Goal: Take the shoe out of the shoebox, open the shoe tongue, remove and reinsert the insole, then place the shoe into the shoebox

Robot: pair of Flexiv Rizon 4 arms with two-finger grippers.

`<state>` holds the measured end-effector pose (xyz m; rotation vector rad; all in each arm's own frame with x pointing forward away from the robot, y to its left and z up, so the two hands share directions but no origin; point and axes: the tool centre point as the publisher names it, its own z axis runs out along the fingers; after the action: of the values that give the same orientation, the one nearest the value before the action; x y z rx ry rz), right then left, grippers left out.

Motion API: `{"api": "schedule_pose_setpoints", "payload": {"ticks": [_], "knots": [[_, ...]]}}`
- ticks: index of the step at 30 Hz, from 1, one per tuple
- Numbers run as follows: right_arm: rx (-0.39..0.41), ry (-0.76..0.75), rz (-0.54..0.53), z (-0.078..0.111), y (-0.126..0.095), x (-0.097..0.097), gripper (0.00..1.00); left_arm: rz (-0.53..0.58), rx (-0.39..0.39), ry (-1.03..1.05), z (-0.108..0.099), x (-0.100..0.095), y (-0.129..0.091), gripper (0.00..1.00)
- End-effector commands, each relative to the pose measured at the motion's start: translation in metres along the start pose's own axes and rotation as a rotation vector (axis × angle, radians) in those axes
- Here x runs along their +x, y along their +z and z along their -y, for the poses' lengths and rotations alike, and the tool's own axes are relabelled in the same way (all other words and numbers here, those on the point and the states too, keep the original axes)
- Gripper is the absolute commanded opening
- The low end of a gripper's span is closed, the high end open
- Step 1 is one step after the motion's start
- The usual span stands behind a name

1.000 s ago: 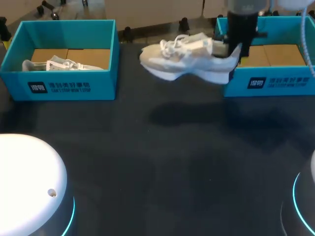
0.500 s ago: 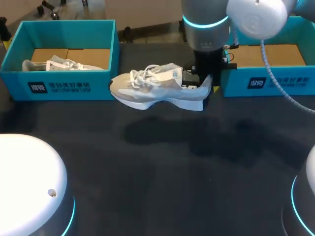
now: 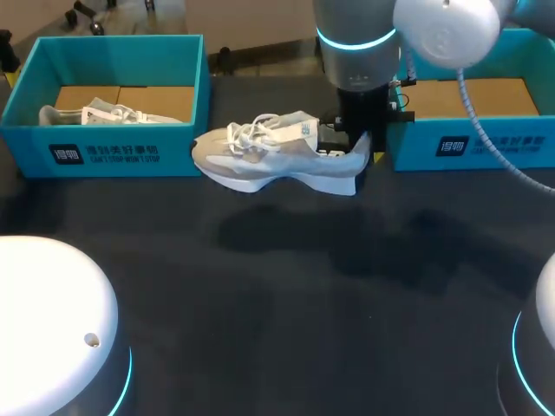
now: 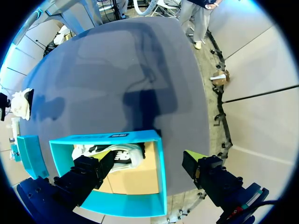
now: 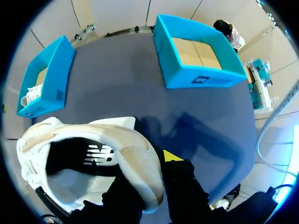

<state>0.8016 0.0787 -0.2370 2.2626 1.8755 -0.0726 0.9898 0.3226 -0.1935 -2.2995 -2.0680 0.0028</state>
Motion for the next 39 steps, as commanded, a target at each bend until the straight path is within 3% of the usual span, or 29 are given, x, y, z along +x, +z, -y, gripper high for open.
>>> {"api": "schedule_pose_setpoints", "payload": {"ticks": [1, 8, 14, 19, 25, 39], "knots": [[0.013, 0.03, 0.024, 0.032, 0.009, 0.018, 0.0, -0.002, -0.004, 0.001, 0.002, 0.0, 0.0, 1.0], [0.014, 0.069, 0.052, 0.08, 0.015, 0.051, 0.0, -0.002, -0.004, 0.001, 0.002, 0.0, 0.0, 1.0], [0.057, 0.087, 0.068, 0.109, 0.032, 0.061, 0.0, -0.002, -0.004, 0.001, 0.002, 0.0, 0.0, 1.0], [0.077, 0.102, 0.062, 0.128, 0.048, 0.059, 0.0, -0.002, -0.004, 0.001, 0.002, 0.0, 0.0, 1.0], [0.069, 0.105, 0.034, 0.14, 0.07, 0.058, 0.0, -0.002, -0.004, 0.001, 0.002, 0.0, 0.0, 1.0], [0.083, 0.109, 0.059, 0.152, 0.08, 0.053, 0.0, -0.002, -0.004, 0.001, 0.002, 0.0, 0.0, 1.0]]}}
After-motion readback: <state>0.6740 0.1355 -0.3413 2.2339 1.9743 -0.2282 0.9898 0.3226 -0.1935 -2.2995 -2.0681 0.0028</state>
